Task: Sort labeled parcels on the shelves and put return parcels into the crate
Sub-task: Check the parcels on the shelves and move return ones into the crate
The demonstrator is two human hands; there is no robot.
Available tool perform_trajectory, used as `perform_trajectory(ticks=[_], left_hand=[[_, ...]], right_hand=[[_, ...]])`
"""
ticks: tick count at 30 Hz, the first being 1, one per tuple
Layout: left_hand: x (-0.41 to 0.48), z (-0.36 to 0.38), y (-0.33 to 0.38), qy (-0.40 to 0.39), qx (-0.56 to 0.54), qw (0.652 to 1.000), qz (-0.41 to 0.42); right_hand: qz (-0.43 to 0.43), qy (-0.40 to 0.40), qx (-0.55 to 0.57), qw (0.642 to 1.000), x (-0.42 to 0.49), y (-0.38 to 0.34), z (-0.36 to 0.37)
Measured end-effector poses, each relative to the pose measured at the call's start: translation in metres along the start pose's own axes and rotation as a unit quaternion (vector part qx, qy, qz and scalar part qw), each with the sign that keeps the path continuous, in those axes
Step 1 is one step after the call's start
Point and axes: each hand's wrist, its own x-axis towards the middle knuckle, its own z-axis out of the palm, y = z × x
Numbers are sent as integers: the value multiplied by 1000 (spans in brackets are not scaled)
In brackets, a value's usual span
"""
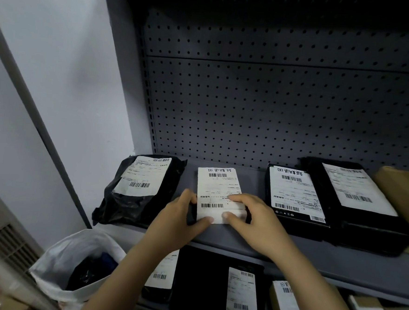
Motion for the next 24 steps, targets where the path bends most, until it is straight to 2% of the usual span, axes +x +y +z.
perform_trajectory(ticks=[4,9,16,19,22,24], left_hand=[[-1,3,7,12,-35,999,-31],[-3,12,22,52,-136,987,-68],[5,12,24,148,-259,948,-113],[12,6,24,167,-281,940,-100],[18,-7,32,178,-313,930,-71],[21,-17,37,155,-312,936,-39]], right_hand=[[-1,11,13,1000,0,-1,2],[5,26,59,998,-4,-5,6],[17,15,106,994,-7,-4,11],[14,12,124,992,-8,-3,9],[-15,36,69,997,-3,-1,2],[-47,63,27,997,2,-3,-7]])
